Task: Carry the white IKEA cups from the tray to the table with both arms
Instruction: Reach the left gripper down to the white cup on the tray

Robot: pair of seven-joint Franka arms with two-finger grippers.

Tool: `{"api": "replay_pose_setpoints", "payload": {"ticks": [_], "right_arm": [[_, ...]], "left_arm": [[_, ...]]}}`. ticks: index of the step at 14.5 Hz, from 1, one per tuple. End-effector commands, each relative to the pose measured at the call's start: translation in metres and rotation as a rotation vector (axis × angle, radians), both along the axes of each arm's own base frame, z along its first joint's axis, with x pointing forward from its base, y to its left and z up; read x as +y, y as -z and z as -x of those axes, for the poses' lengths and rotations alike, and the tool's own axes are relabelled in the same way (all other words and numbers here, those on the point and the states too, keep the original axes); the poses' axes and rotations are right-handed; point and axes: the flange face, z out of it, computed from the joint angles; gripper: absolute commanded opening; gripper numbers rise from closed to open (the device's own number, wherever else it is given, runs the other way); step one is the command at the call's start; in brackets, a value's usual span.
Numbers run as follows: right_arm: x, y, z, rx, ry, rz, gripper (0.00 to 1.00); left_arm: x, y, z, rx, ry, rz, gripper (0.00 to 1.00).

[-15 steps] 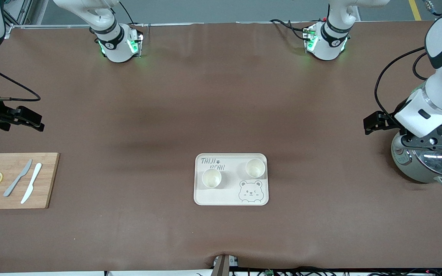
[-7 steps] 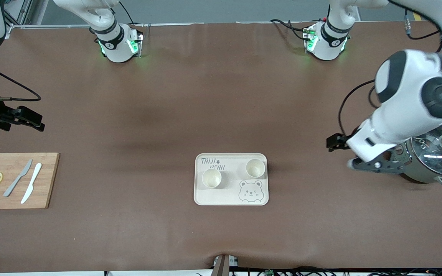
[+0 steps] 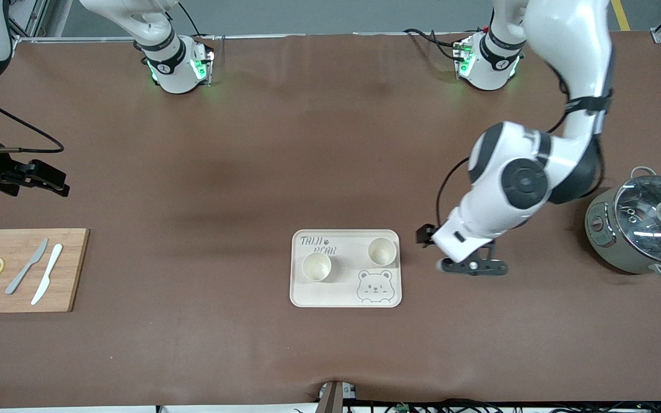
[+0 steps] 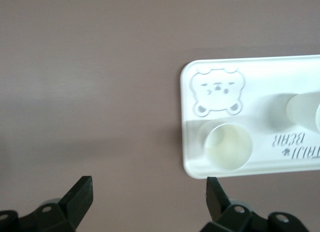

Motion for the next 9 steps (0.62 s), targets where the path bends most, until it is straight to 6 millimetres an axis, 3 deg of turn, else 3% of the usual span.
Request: {"api": "replay_pose_setpoints", "payload": {"ticks": [1, 6, 9], "right_arm": [[-0.002, 0.001, 0.001, -0.004, -0.008, -0.013, 1.0], [-0.004, 0.001, 0.001, -0.004, -0.003, -0.013, 1.0], [-0.003, 0.001, 0.001, -0.004, -0.006, -0.013, 1.0]], "left_arm": [[-0.018, 0.026, -0.007, -0.041, -0.034, 0.027, 1.0], [-0.045, 0.063, -0.002, -0.058, -0.069, 0.036, 1.0], [-0.073, 0.096, 0.011, -0.054, -0.081, 0.035, 1.0]]}}
